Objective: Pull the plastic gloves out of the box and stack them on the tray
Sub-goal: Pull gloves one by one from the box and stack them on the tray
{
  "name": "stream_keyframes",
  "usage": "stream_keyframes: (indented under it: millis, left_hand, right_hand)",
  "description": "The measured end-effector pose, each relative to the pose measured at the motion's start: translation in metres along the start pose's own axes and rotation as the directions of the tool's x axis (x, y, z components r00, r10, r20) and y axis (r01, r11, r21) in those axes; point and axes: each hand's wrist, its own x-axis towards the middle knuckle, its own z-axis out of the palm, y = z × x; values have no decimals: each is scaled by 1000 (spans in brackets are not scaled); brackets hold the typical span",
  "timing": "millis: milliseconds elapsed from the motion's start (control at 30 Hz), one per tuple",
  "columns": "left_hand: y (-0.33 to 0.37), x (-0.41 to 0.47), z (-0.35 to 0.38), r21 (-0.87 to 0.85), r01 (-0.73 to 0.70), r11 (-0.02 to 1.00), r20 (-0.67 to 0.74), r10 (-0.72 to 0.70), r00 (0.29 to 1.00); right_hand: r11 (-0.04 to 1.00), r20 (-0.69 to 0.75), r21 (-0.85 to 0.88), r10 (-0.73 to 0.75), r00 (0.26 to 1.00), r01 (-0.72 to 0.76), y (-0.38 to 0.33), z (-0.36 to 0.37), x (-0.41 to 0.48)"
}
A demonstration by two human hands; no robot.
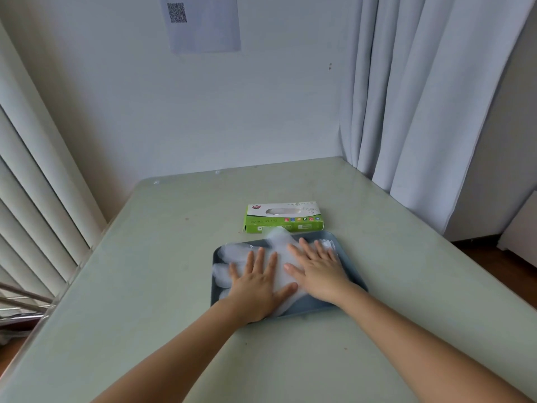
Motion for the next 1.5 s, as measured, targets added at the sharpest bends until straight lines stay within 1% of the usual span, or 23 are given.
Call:
stream_keyframes:
  millis: [133, 300, 500, 600, 633, 667, 700, 767, 800, 833, 900, 967, 1067, 1167, 1233, 1267, 1333, 1400, 1433, 1500]
  left_hand:
    - [-2, -10, -4, -40, 110, 993, 58, -108, 992]
    - [-5, -17, -4, -74, 169, 983, 76, -164, 984]
    - [-7, -19, 0, -100, 173, 980, 78, -166, 983]
    - [-11, -19, -7, -108, 147, 983, 137, -132, 982]
    - [-14, -17, -11, -95, 134, 986, 163, -118, 980]
    - [-15, -14, -17, -87, 121, 989, 171, -105, 980]
    - [-18, -11, -26, -91, 104, 990, 146, -90, 985]
    - [-23, -1, -46, -142, 75, 987, 12, -74, 997]
    - [-25, 5, -56, -184, 63, 981, -72, -78, 994]
    - [-27, 12, -67, -224, 49, 973, -140, -82, 987]
    - [-33, 32, -84, -304, 17, 952, -215, -86, 973]
    - [-38, 53, -93, -365, -6, 931, -236, -86, 968]
    - [-42, 85, -96, -403, -14, 915, -232, -87, 969]
    - [-42, 108, -90, -428, -4, 904, -181, -81, 980]
    - [-41, 119, -83, -431, -5, 902, -143, -62, 988]
    - [-41, 125, -79, -424, -6, 906, -123, -51, 991]
    - [-42, 134, -73, -396, -2, 918, -70, -28, 997]
    - [-43, 142, -67, -364, -1, 931, -28, -10, 1000]
    - [-44, 146, -65, -347, 0, 938, -18, -6, 1000]
    - [-45, 152, -62, -324, 1, 946, -43, -16, 999]
  right_hand:
    - [999, 23, -12, 36, 999, -36, 5, -4, -3]
    - [999, 36, 21, 35, 999, -36, 9, -8, -9]
    - [999, 38, 38, 16, 999, -18, 13, -8, -13]
    - [997, 67, 70, 1, 998, -6, 15, -12, -13]
    - [994, 63, 105, -11, 998, 4, 16, -14, -11]
    - [987, 31, 161, -26, 999, 21, 17, -19, -7]
    - [972, -32, 231, -36, 999, 43, 18, -24, -3]
    - [936, -220, 335, -34, 975, 108, 24, -40, 8]
    - [928, -308, 343, -31, 951, 142, 28, -50, 15]
    - [927, -364, 339, -30, 931, 163, 30, -60, 23]
    - [927, -399, 328, -41, 916, 184, 33, -78, 44]
    - [935, -371, 294, -79, 925, 198, 32, -89, 69]
    - [958, -278, 203, -144, 950, 205, 27, -91, 108]
    - [969, -239, 122, -179, 954, 213, 25, -85, 138]
    - [964, -231, 115, -210, 950, 240, 25, -81, 149]
    - [957, -202, 120, -237, 950, 264, 25, -80, 154]
    - [941, -88, 139, -298, 951, 308, 27, -78, 161]
    - [933, 22, 173, -325, 945, 317, 31, -77, 164]
    - [925, 55, 194, -342, 938, 326, 32, -76, 167]
    - [912, 71, 193, -382, 922, 363, 34, -76, 171]
